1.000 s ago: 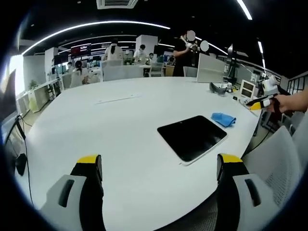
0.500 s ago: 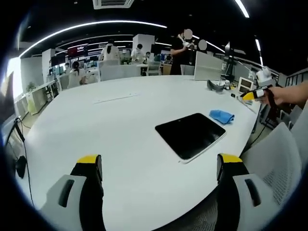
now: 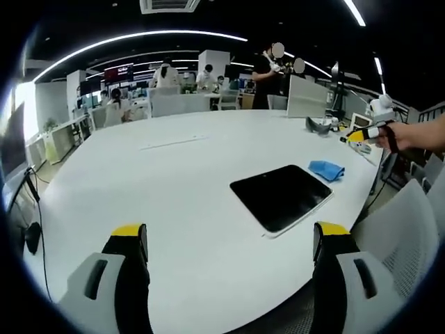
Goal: Wipe the mirror surface with the cleaning cloth until all visible marks leave the cleaned area.
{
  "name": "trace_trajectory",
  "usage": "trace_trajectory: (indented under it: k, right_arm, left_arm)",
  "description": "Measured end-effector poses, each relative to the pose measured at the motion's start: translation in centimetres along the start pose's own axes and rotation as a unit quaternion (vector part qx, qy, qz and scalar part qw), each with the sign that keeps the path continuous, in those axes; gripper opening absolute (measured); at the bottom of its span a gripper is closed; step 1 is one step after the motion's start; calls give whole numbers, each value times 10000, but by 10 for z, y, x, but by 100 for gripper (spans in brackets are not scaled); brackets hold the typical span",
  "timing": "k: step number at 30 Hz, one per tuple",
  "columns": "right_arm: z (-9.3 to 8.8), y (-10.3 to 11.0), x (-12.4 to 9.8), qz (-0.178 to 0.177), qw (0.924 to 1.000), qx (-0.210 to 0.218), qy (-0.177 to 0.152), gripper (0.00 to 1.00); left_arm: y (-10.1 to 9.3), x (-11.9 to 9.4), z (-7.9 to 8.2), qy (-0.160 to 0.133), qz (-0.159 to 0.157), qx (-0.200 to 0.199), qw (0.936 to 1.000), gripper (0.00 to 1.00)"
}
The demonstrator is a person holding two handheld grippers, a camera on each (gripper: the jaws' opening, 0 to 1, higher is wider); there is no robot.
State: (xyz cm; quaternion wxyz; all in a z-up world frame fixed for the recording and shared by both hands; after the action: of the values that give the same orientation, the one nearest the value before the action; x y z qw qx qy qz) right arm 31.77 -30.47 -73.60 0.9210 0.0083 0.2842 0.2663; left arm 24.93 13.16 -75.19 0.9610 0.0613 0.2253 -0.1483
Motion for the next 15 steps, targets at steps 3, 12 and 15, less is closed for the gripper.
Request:
trace_trajectory:
  k: [3,12,15]
  right_arm:
    - [-6,2,16,61,9998,-71,186,79]
    - [-44,-2,59,8,9966,51,821,37]
    - [-54,-5,68,-13,9950,163,988,24]
  left_arm:
    - [-1,0,-1,9,-53,21,10000,98]
    - [-3,1,-5,136,-42,138,9998,95]
    - [4,0,-5,144,111,176,9997,90]
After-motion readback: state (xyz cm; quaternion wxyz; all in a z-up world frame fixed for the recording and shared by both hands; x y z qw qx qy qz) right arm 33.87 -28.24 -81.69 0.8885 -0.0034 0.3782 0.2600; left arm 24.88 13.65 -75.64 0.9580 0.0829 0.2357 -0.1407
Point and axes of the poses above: the point that each gripper's makers call its tool centre point, and the gripper's own axes: x roughly forward along the fingers, y roughly to its left, z roughly out of its top, the point moved 4 cm from there along -x, roughly backward along the fingers, and after that the axes turned 11 degrees about z, right-handed, at the moved point
